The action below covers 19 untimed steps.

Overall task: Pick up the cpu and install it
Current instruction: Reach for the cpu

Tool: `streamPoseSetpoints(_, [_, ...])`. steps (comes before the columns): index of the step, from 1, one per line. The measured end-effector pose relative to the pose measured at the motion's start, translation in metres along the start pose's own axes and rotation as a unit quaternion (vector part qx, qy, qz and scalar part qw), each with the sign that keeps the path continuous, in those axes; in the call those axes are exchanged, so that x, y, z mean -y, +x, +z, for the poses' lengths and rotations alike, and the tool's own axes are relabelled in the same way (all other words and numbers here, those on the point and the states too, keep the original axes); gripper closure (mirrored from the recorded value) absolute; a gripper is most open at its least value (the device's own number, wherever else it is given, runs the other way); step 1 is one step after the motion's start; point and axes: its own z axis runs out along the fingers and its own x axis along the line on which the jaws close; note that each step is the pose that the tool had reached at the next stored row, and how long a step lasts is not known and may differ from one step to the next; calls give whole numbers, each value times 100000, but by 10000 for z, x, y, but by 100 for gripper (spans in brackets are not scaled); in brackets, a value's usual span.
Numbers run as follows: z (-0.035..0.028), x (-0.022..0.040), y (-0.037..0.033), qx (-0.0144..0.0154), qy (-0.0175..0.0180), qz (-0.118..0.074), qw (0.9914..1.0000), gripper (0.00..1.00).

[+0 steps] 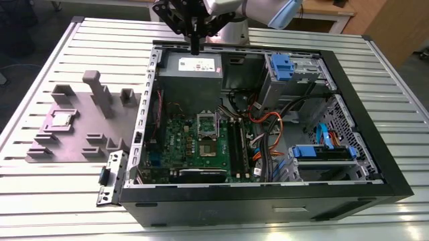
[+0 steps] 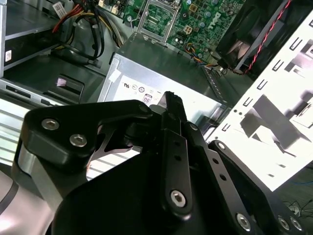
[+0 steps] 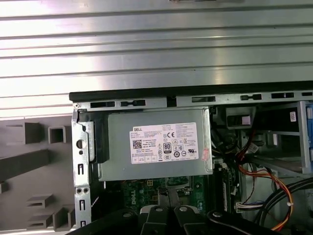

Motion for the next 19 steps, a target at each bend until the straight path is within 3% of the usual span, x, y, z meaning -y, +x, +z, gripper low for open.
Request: streamPoseSetpoints(19, [6,7,81,-8,8,-6,100000,89])
